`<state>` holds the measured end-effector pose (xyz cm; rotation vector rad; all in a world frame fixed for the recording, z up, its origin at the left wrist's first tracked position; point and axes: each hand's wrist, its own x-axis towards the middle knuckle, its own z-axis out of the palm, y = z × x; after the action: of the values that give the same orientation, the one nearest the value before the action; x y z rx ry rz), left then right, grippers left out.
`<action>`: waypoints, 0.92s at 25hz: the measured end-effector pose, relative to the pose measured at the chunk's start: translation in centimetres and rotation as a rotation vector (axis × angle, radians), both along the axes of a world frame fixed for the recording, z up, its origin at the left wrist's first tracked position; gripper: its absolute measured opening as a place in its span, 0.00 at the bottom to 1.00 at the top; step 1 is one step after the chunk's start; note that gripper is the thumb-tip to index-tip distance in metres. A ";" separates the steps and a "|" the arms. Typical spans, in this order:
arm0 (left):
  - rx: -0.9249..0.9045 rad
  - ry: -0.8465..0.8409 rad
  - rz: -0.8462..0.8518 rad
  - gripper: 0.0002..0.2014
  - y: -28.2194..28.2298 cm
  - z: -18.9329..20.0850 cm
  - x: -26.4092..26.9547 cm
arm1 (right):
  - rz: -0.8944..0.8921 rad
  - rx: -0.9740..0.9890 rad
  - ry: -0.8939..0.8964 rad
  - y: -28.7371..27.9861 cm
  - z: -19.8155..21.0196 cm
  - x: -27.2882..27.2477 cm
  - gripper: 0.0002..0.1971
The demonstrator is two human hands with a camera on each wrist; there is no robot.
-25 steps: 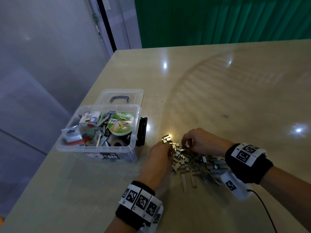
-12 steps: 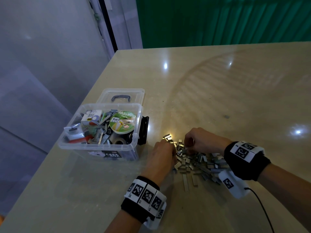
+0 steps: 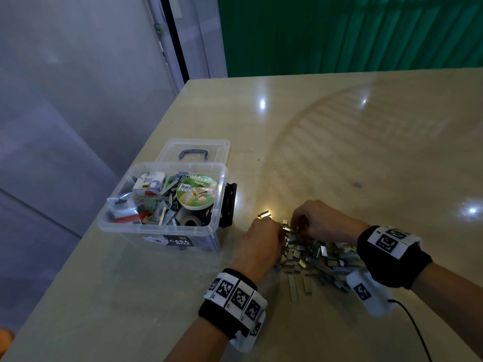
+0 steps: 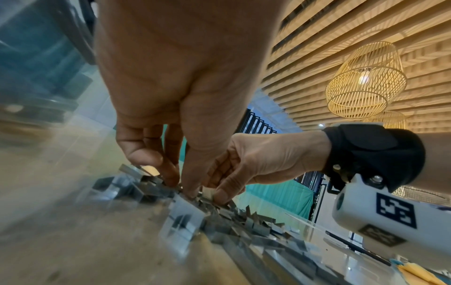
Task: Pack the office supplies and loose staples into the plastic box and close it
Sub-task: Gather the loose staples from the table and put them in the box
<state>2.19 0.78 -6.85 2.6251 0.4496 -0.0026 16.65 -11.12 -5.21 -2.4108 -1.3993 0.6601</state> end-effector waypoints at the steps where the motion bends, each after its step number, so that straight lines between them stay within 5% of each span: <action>1: 0.007 -0.008 -0.003 0.06 0.0 0.0 0.1 | -0.003 0.008 0.015 -0.1 0.1 0.1 0.09; 6: -0.036 -0.021 -0.005 0.14 -0.4 0.2 1.4 | 0.002 0.028 0.058 -0.1 0.8 0.8 0.10; 23: 0.071 0.115 -0.087 0.13 -0.7 0.6 3.4 | 0.019 0.030 0.152 -1.5 2.3 2.9 0.16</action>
<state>5.60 0.07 -6.28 2.7223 0.3798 -0.1690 19.54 -12.67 -2.93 -2.2747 -1.3623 0.8031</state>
